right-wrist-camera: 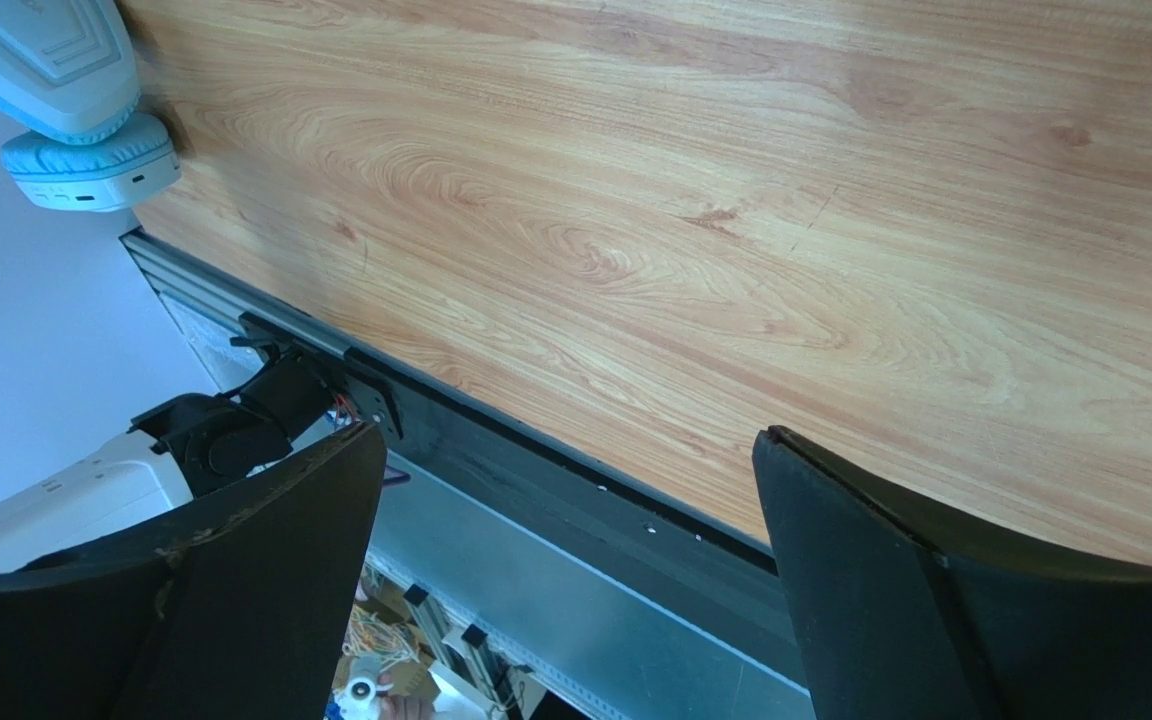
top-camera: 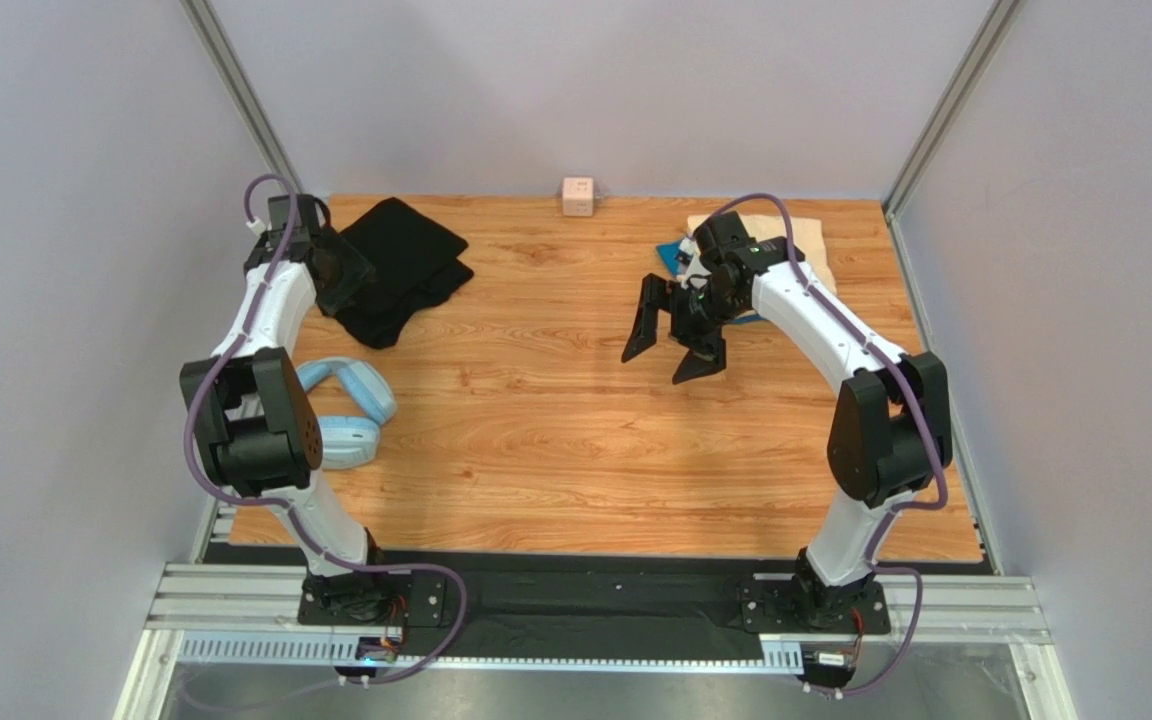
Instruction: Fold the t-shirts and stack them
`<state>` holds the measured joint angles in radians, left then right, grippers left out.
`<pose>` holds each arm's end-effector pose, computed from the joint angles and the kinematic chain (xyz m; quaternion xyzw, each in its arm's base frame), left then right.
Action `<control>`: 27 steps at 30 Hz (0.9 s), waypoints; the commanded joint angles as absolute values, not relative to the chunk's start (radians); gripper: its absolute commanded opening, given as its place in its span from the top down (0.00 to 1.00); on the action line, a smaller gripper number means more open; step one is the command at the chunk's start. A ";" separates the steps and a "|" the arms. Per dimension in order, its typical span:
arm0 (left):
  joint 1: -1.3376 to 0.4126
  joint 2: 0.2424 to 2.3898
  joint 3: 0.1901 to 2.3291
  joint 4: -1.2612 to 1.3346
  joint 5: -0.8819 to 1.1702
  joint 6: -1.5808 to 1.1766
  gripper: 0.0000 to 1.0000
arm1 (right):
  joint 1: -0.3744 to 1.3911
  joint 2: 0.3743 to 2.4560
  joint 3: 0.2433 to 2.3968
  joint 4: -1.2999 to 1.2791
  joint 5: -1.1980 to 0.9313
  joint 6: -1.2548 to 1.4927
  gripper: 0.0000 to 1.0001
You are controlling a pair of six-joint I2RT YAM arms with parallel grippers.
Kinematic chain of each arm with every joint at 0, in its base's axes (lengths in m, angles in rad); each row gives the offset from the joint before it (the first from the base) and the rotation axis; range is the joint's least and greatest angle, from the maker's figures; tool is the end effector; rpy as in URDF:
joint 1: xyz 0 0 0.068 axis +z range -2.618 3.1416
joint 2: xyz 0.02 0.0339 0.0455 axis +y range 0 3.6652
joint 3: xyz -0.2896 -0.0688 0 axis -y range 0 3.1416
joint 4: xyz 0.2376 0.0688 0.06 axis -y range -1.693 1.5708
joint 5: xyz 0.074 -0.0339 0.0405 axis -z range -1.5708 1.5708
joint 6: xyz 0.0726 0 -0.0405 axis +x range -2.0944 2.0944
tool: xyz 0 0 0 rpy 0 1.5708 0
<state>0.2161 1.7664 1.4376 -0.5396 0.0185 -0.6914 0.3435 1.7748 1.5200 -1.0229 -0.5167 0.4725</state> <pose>0.4059 0.0877 0.2658 -0.4087 0.8453 -0.0894 0.3323 0.3300 0.1561 0.2640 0.0244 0.9569 0.2880 0.0293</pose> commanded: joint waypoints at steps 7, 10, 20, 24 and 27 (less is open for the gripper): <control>0.183 1.762 1.279 -0.347 0.066 -0.822 0.40 | 0.341 1.759 1.491 -0.977 -0.551 0.482 0.00; 0.183 1.795 1.278 -0.331 0.069 -0.824 0.40 | 0.341 1.753 1.477 -0.989 -0.548 0.476 0.00; 0.183 1.864 1.312 -0.308 0.060 -0.842 0.40 | 0.341 1.764 1.500 -1.035 -0.538 0.456 0.00; 0.186 1.891 1.333 -0.305 0.055 -0.827 0.40 | 0.341 1.775 1.519 -1.052 -0.531 0.451 0.00; 0.199 1.907 1.336 -0.296 0.061 -0.816 0.40 | 0.341 1.784 1.525 -1.057 -0.531 0.453 0.00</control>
<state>0.1822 1.8935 1.2949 -0.3397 0.0593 -0.8238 0.3435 1.7771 1.4788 -1.0405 -0.5316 0.4660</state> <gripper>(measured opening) 0.599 0.998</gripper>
